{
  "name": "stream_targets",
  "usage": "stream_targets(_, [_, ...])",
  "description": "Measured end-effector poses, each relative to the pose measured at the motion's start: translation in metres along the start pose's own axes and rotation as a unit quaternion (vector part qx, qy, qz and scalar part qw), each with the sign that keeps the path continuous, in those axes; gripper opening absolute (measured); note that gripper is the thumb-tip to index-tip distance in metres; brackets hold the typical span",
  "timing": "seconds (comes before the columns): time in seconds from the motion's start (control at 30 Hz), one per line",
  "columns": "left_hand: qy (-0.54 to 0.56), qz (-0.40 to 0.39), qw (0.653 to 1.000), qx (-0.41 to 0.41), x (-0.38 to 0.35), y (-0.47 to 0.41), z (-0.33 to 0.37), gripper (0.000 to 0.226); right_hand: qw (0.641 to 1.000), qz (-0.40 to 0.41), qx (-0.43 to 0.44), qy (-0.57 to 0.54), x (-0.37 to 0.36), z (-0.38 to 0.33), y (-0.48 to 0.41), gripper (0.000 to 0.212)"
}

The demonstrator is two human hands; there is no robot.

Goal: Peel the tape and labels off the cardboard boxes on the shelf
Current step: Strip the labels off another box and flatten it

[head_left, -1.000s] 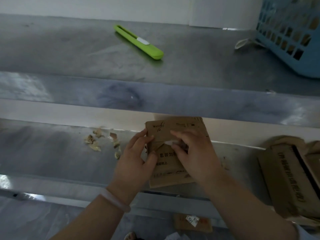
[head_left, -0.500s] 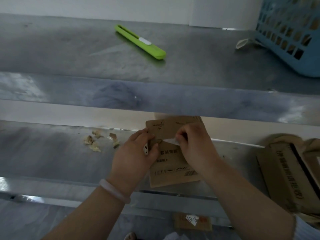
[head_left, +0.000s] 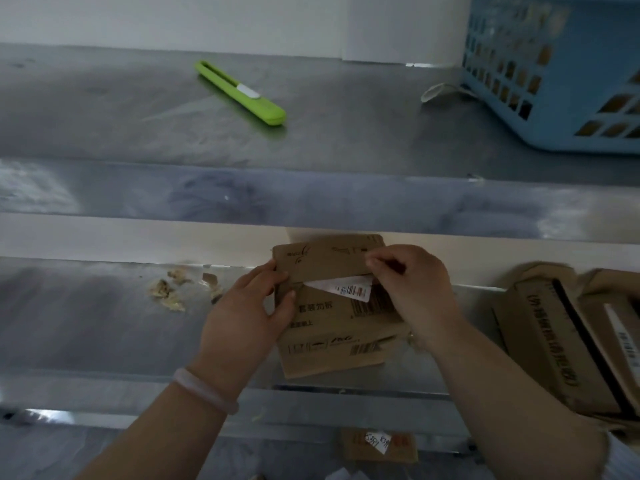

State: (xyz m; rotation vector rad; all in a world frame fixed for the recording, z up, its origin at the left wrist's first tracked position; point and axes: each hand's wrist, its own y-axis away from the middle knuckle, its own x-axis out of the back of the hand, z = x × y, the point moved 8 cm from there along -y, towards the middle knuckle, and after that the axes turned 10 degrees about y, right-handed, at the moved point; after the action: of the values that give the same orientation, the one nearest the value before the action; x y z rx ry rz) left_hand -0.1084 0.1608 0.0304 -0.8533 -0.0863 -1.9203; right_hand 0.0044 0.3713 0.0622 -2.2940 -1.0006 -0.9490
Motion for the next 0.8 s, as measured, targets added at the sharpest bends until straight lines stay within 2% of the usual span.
stream_targets(0.1, [0.003, 0.002, 1.000, 0.006, -0.001, 0.000, 0.001, 0.041, 0.982, -0.027, 0.108, 0.153, -0.007, -0.004, 0.005, 0.019])
stream_targets(0.17, [0.004, 0.003, 1.000, 0.005, -0.001, 0.000, -0.001, 0.035, 0.972, -0.018, 0.125, 0.199, -0.006, -0.003, 0.008, 0.021])
stream_targets(0.27, [0.012, -0.002, 1.000, 0.006, -0.002, 0.001, -0.002, 0.035, 0.985, -0.005, 0.061, 0.163, 0.010, 0.010, 0.005, 0.019])
stream_targets(0.4, [0.018, -0.005, 1.000, 0.013, -0.002, 0.000, -0.001, 0.036, 0.992, -0.075, -0.022, 0.101, 0.021, 0.026, -0.004, 0.026])
stream_targets(0.53, [0.019, -0.003, 1.000, 0.024, -0.003, -0.001, -0.002, 0.034, 0.990, -0.103, -0.064, 0.077, 0.017, 0.048, -0.007, 0.006])
stream_targets(0.6, [0.027, -0.004, 0.999, 0.028, -0.004, -0.002, -0.004, 0.035, 0.991, -0.088, -0.077, 0.061, 0.017, 0.065, -0.005, 0.009])
stream_targets(0.73, [0.025, -0.004, 1.000, 0.014, -0.003, -0.001, -0.004, 0.032, 0.982, -0.062, -0.099, 0.146, 0.019, 0.102, 0.000, 0.007])
stream_targets(0.8, [0.005, 0.006, 1.000, -0.013, -0.002, 0.001, 0.001, 0.027, 0.975, -0.093, -0.100, 0.174, 0.009, 0.114, 0.004, 0.021])
